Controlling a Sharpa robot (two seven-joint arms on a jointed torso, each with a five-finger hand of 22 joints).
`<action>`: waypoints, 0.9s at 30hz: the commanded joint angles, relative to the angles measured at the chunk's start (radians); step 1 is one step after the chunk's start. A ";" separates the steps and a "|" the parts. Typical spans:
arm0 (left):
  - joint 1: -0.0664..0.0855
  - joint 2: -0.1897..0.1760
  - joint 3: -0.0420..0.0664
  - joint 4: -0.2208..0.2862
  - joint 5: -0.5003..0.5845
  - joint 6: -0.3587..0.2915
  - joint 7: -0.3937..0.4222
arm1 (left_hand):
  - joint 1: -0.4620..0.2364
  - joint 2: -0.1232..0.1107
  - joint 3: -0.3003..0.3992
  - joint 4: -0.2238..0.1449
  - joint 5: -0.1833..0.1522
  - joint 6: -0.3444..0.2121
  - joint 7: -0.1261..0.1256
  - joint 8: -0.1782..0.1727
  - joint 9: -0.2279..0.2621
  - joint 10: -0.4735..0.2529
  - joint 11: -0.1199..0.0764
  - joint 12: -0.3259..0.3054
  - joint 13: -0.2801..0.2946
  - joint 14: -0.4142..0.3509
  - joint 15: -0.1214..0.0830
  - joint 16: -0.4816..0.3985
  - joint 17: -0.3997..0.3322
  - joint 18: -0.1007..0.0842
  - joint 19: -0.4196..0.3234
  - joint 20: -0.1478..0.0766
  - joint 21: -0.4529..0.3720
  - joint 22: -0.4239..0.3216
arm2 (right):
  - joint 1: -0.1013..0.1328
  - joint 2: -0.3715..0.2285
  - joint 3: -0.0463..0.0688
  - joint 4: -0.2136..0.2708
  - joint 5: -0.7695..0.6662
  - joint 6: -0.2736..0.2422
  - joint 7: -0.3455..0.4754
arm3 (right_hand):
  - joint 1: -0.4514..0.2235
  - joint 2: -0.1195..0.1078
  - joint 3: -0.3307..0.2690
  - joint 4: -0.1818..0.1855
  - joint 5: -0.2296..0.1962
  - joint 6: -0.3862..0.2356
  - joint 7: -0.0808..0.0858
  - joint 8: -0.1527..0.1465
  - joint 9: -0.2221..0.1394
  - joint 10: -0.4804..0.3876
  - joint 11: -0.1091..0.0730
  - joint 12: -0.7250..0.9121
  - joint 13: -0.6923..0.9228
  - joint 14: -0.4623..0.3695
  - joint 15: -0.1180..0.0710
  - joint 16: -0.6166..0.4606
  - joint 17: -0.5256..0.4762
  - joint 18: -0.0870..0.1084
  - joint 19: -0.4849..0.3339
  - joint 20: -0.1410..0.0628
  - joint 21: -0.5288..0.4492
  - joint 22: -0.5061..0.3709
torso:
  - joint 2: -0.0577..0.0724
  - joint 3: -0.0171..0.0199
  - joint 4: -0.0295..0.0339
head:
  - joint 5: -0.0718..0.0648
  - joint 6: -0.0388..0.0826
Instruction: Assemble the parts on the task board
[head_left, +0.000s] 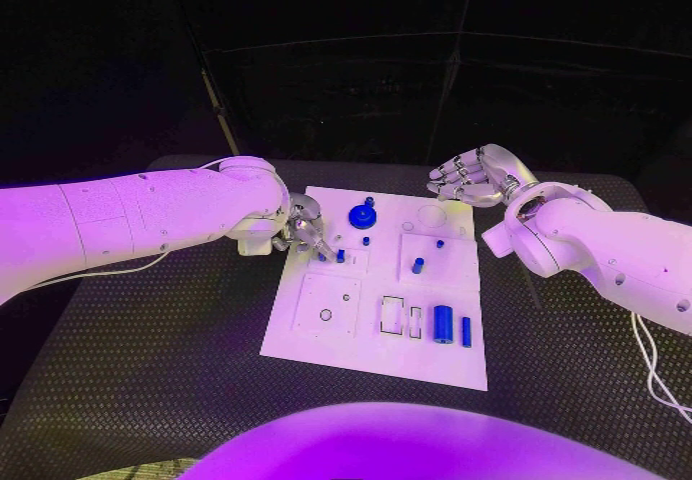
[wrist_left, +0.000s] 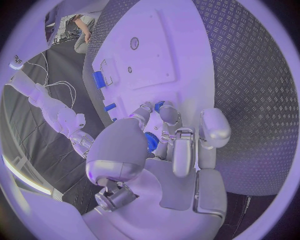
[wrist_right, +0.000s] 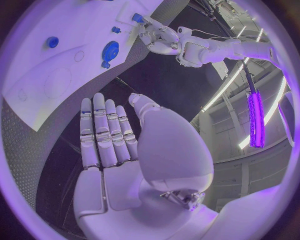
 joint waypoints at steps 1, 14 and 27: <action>0.001 0.000 0.001 0.001 0.003 0.008 0.004 | 0.023 0.006 -0.005 -0.005 -0.003 0.003 0.002 0.004 -0.002 -0.004 0.002 0.004 0.000 0.104 0.000 0.003 0.263 0.001 0.003 -0.004 -0.007 0.001 | 0.002 0.001 0.001 0.001 0.002 0.006 0.009 | -0.006 0.001 0.004 0.000 0.003 -0.006 0.003 -0.004 0.001 0.001 0.008 -0.004 -0.001 0.004 0.001 -0.005 -0.001 0.005 0.005 0.001 -0.005 -0.001 | 0.000 0.0002 0.0001 | 0.000 0.000; 0.001 0.002 0.001 -0.003 0.003 0.003 0.006 | 0.102 0.057 0.027 -0.036 -0.003 -0.004 -0.002 -0.004 -0.008 -0.009 -0.002 0.000 -0.002 0.104 -0.003 0.003 0.263 0.001 0.003 -0.005 -0.009 0.002 | 0.002 0.000 0.000 0.001 0.002 0.006 0.009 | -0.006 0.001 0.004 0.000 0.003 -0.006 0.003 -0.004 0.001 0.001 0.008 -0.004 -0.001 0.004 0.001 -0.005 -0.001 0.005 0.005 0.001 -0.005 -0.001 | 0.000 0.0001 -0.0001 | -0.001 0.000; 0.001 0.000 0.001 -0.004 0.024 -0.056 0.044 | 0.180 0.106 0.112 -0.084 -0.003 -0.020 -0.005 -0.021 -0.018 -0.015 -0.006 -0.009 -0.007 0.104 -0.006 0.003 0.263 0.001 0.003 -0.008 -0.010 0.003 | 0.002 0.000 0.000 0.000 0.002 0.007 0.008 | -0.006 0.001 0.004 0.000 0.003 -0.006 0.003 -0.004 0.001 0.001 0.008 -0.004 -0.001 0.004 0.001 -0.005 -0.001 0.005 0.005 0.001 -0.005 -0.001 | 0.000 -0.0003 0.0006 | 0.000 0.000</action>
